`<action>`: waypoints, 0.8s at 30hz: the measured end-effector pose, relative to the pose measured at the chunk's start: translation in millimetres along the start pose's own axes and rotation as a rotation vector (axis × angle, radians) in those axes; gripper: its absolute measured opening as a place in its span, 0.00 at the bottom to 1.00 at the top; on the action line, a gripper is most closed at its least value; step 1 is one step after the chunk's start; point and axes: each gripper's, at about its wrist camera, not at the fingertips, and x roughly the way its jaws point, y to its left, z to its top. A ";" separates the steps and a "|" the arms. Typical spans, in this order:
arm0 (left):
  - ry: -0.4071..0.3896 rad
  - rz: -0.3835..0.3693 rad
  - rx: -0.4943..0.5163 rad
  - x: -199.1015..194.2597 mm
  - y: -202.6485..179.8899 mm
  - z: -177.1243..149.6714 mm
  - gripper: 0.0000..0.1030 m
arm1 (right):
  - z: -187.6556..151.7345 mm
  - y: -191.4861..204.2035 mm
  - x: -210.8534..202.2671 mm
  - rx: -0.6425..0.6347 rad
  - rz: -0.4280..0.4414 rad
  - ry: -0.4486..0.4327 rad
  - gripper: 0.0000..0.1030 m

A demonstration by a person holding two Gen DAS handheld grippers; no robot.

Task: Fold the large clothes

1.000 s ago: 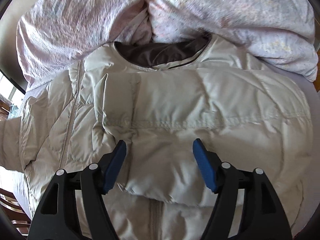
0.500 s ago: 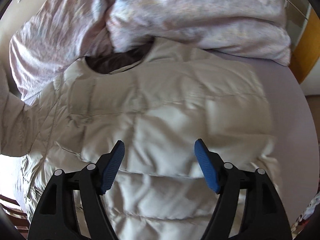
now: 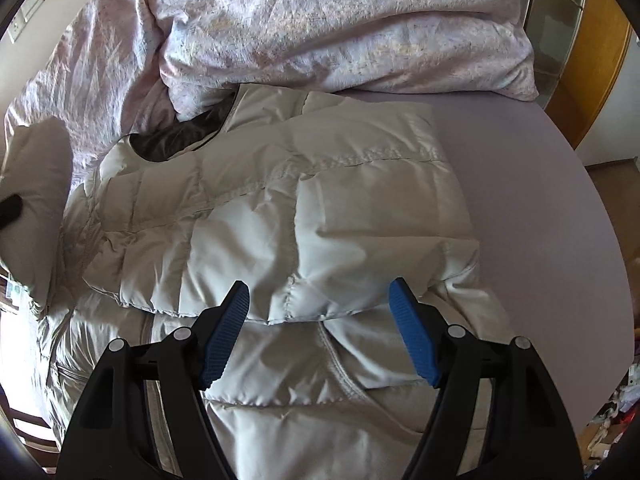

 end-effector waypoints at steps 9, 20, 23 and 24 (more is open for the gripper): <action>0.033 0.034 -0.022 10.3 13.5 -6.8 0.50 | 3.1 15.2 6.2 -0.020 0.033 -0.014 0.71; 0.017 0.215 0.001 -3.0 52.9 -25.8 0.55 | 24.7 73.6 31.2 0.028 0.309 0.083 0.53; 0.017 0.244 -0.001 -6.0 62.0 -32.0 0.57 | 29.8 89.3 43.1 0.040 0.326 0.121 0.53; 0.019 0.255 -0.007 -7.1 66.9 -34.2 0.57 | 31.4 95.3 46.6 0.036 0.327 0.129 0.53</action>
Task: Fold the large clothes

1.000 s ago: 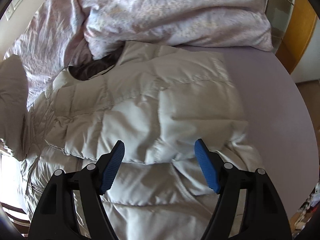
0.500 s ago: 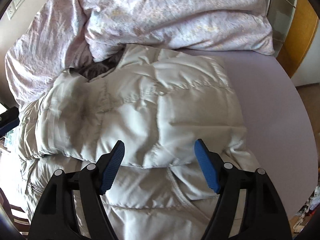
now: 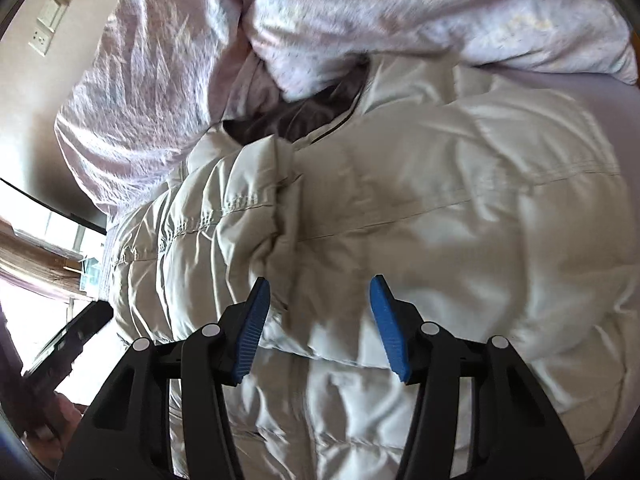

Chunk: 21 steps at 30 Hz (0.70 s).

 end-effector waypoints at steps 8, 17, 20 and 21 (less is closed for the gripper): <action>0.024 0.037 -0.022 4.7 18.1 -5.8 0.58 | -3.3 19.2 19.9 -0.034 -0.038 0.025 0.10; 0.042 0.057 -0.004 14.2 19.7 -5.5 0.59 | -13.0 10.4 14.8 -0.007 -0.183 0.044 0.06; 0.044 0.065 0.009 16.7 18.8 -6.1 0.60 | -9.0 15.2 4.3 -0.010 -0.186 0.012 0.10; 0.045 0.069 0.013 17.4 18.6 -6.5 0.61 | -6.9 17.6 -1.1 -0.015 -0.191 -0.013 0.11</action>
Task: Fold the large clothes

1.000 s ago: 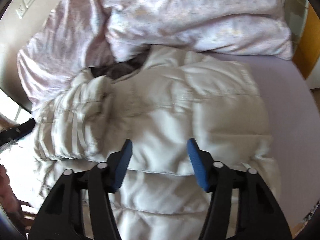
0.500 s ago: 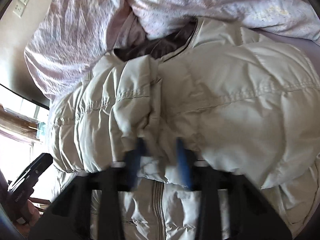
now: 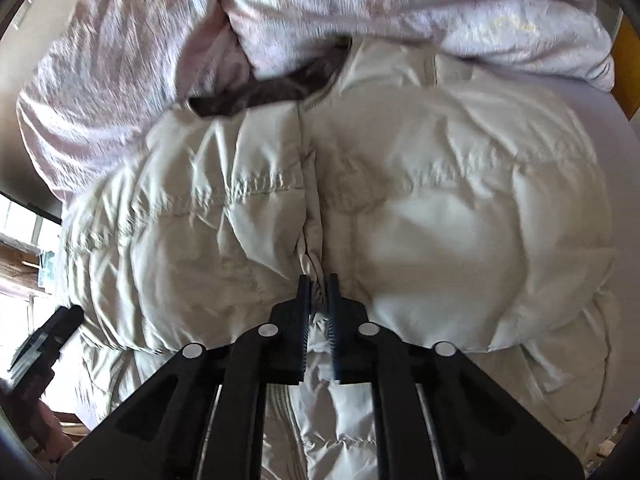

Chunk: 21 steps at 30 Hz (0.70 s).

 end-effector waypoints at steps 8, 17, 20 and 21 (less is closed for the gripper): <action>0.030 0.024 0.010 16.8 0.7 1.6 0.61 | 7.4 13.9 -19.0 -0.064 0.046 -0.085 0.11; 0.089 0.044 0.031 50.9 3.3 0.3 0.61 | -12.4 14.6 24.5 -0.093 -0.006 0.043 0.10; 0.106 0.044 0.033 60.0 3.3 0.8 0.62 | -12.6 17.8 32.6 -0.097 -0.026 0.058 0.10; 0.113 0.045 0.036 63.3 2.9 1.1 0.62 | -12.7 17.5 35.6 -0.094 -0.029 0.061 0.10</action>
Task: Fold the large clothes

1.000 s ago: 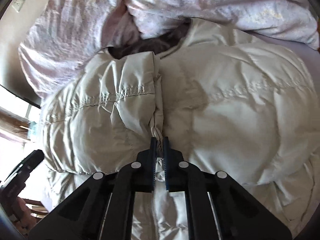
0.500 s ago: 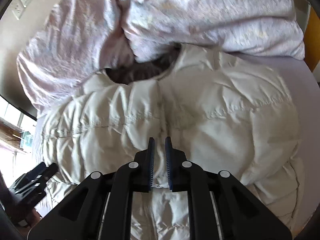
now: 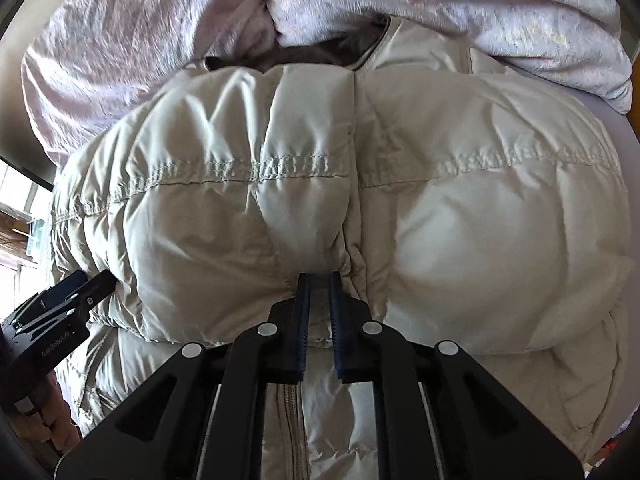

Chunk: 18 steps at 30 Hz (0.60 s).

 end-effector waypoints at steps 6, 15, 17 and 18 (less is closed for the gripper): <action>0.011 0.002 0.014 11.9 0.2 3.3 0.62 | 0.2 -0.5 9.9 0.008 -0.004 0.002 0.09; -0.023 0.037 0.037 11.7 -7.6 1.6 0.62 | 2.4 -2.9 13.5 0.022 0.034 -0.003 0.10; -0.036 0.025 0.036 2.7 -4.7 -2.2 0.62 | 3.4 -8.0 10.1 0.025 0.067 0.006 0.10; -0.042 0.021 0.037 -2.2 -4.1 -4.5 0.62 | 4.0 -13.7 6.1 0.028 0.084 0.008 0.11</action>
